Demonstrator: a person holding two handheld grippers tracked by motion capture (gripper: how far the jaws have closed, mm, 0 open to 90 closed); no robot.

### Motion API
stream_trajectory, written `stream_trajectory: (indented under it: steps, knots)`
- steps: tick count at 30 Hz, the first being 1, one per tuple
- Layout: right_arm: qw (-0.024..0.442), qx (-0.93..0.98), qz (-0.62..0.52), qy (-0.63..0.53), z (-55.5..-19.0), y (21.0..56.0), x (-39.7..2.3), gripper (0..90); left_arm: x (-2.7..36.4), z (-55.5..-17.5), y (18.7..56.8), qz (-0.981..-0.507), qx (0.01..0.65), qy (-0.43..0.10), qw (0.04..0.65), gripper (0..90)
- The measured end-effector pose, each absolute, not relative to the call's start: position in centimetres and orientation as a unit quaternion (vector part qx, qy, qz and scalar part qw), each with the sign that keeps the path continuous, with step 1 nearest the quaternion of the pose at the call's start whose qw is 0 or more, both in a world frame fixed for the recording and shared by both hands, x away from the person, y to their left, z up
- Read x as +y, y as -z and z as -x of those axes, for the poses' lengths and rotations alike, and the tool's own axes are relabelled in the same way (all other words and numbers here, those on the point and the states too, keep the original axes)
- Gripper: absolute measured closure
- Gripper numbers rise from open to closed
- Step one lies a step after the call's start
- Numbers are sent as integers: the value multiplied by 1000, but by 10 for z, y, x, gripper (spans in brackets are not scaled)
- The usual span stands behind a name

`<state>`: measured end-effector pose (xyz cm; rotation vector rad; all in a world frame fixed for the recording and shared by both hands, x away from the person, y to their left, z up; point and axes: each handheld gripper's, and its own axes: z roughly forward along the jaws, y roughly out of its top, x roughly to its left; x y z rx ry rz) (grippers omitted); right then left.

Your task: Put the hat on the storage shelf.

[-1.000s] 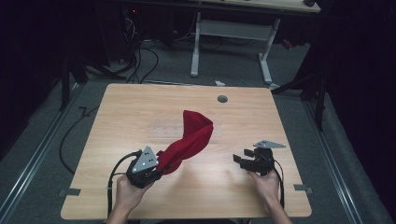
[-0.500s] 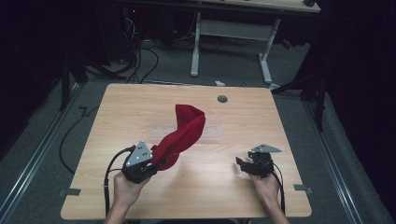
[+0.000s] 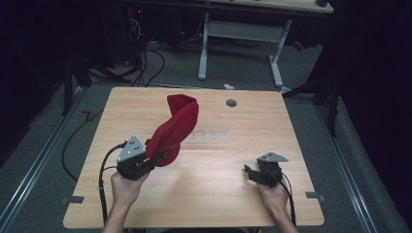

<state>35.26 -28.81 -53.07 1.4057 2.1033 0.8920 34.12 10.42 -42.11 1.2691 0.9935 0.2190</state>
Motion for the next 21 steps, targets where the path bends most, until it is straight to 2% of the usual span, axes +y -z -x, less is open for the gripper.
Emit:
stream_trajectory:
  steps: [21]
  knots:
    - [228,763,-511,-323,-353,531,-287,382,117,-390,408,-510,473,-157,701,855]
